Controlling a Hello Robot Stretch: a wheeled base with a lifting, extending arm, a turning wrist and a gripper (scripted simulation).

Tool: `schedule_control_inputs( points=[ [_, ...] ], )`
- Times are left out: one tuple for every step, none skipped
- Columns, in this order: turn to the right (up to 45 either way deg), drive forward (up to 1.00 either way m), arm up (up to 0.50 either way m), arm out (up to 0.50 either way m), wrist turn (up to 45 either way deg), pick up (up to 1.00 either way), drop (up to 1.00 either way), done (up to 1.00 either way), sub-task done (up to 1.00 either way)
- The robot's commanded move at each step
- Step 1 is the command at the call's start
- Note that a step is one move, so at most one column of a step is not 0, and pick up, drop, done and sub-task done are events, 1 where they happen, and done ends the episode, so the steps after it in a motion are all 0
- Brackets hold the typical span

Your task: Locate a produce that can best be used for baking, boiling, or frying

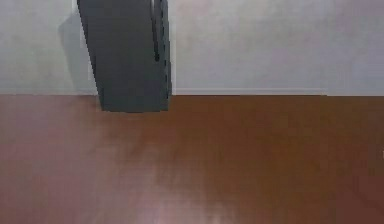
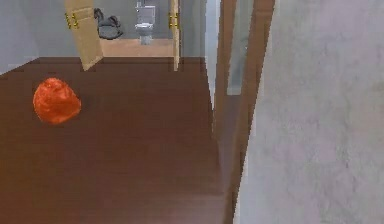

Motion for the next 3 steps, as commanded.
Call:
schedule_control_inputs(
  points=[
    [0.0,0.2,0.0,0.0,0.0,0.0,0.0,0.0,0.0],
    [-45.0,0.0,0.0,0.0,0.0,0.0,0.0,0.0,0.0],
    [-42.0,0.0,0.0,0.0,0.0,0.0,0.0,0.0,0.0]
  ],
)
